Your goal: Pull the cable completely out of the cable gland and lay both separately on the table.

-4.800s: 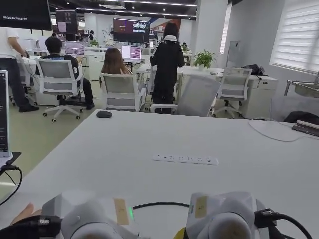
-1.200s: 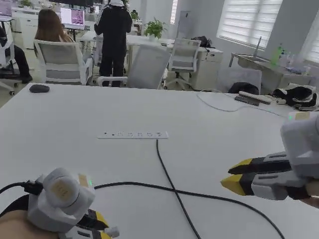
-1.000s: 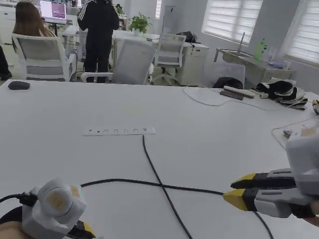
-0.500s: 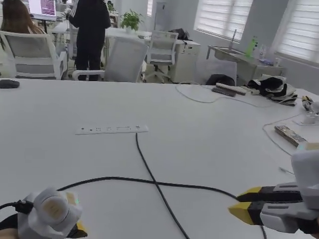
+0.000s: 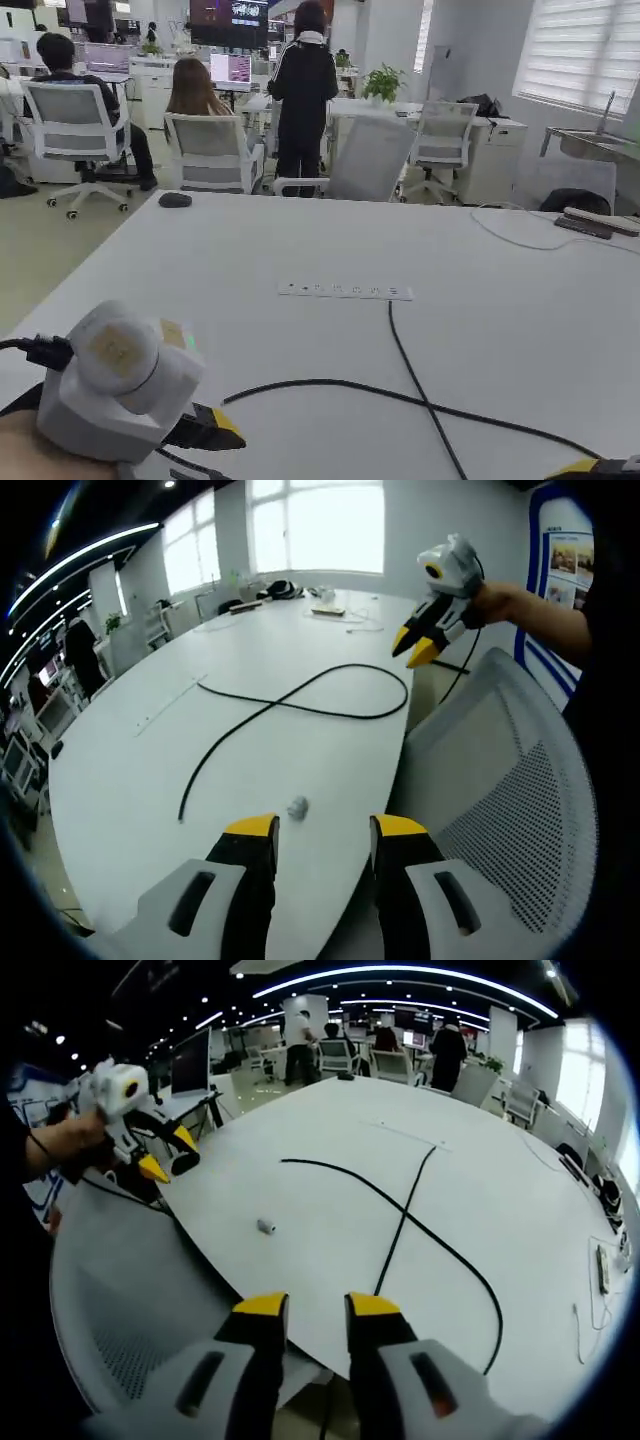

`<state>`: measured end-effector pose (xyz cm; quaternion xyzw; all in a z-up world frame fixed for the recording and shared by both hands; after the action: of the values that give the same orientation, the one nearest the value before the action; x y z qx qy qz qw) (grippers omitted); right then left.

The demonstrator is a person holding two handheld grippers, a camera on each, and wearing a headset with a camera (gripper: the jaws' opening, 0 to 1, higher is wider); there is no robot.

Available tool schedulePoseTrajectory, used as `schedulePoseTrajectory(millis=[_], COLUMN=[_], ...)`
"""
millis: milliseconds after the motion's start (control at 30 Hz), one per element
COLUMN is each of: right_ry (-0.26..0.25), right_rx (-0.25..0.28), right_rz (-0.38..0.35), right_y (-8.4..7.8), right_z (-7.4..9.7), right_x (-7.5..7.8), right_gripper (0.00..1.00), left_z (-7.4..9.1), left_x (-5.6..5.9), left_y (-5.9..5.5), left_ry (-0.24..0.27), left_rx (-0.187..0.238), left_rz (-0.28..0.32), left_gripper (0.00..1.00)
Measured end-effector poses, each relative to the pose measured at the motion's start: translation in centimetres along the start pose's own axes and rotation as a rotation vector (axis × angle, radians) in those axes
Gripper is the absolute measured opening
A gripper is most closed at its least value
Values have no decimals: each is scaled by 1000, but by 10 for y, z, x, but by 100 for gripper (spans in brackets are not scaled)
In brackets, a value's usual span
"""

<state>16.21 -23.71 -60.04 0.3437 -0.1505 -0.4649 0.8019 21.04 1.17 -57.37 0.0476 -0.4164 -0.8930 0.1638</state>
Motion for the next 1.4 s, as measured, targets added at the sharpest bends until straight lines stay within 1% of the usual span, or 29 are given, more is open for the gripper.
schedulePoseTrajectory(millis=[33,67,100,133,167,200,300,333,367,400,433,467,567,600,633,733,800,867,933,1000,1033,1067,1100,1200,1300,1367,1400], right_ry=[3,5,10,26,36,40,31,31,33,34,33,31,30,28,25,20,23,27,32,36,38,39,39,43,42,46,48], right_rx=[-12,-21,-28,-32,-29,-17,13,16,21,22,22,21,11,7,1,-10,-7,-6,-13,-18,-20,-22,-23,-30,-31,-31,-35], right_rz=[8,11,9,0,-5,-9,-30,-32,-38,-43,-54,-66,-103,-113,-122,-133,-145,-156,-159,-159,-160,-167,-170,-170,-176,-175,-173], right_y=[-2,-3,-4,-4,-3,0,4,4,4,3,0,-3,-12,-16,-18,-23,-24,-25,-26,-27,-27,-28,-28,-30,-30,-29,-29], right_z=[-4,-6,-8,-10,-11,-11,-9,-9,-8,-7,-6,-6,-4,-4,-3,-1,0,0,0,-1,-1,-1,-1,-1,-1,-2,-2], right_x=[-3,-4,-6,-10,-14,-17,-18,-19,-20,-21,-21,-21,-22,-23,-23,-25,-26,-29,-31,-33,-33,-34,-35,-37,-37,-38,-39], right_gripper=[23,23,23,24,25,25,24,24,25,25,25,25,29,29,30,32,32,32,33,34,35,35,36,37,37,37,37], left_z=[5,12,16,22,27,30,38,41,46,50,53,57,61,62,63,64,64,64,64,63,63,62,61,62,63,64,65], left_x=[2,3,3,1,-2,-3,-8,-11,-18,-22,-25,-27,-33,-38,-42,-46,-46,-45,-42,-40,-39,-37,-36,-32,-27,-26,-26], left_y=[-2,-8,-13,-20,-25,-29,-38,-42,-46,-48,-48,-47,-52,-52,-54,-53,-57,-61,-62,-66,-68,-72,-75,-80,-81,-82,-82], left_ry=[4,11,24,61,101,112,137,151,191,219,237,252,291,308,324,342,350,360,363,375,382,386,388,381,361,360,361], left_rx=[10,12,1,-2,11,19,58,52,50,59,82,110,136,150,148,141,129,131,147,150,145,127,118,116,120,109,110], left_rz=[22,30,45,73,74,101,178,191,213,225,241,276,318,331,347,334,332,346,370,380,380,378,380,392,404,401,398], left_gripper=[37,38,39,39,39,39,40,41,42,42,43,43,45,45,45,47,47,47,47,47,47,48,49,49,48,49,48])
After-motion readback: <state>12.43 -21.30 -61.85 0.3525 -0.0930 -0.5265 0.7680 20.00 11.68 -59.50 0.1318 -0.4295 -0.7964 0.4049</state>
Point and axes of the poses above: the centre of the closed fingertips' face, and the gripper's own axes: z roughly backward along the fingers, x roughly to its right, y roughly out of its top, the point moved 2 cm from there along z, roughly backward along the fingers, and after that the axes turned 1 degree about z, right-handed, at the moved point
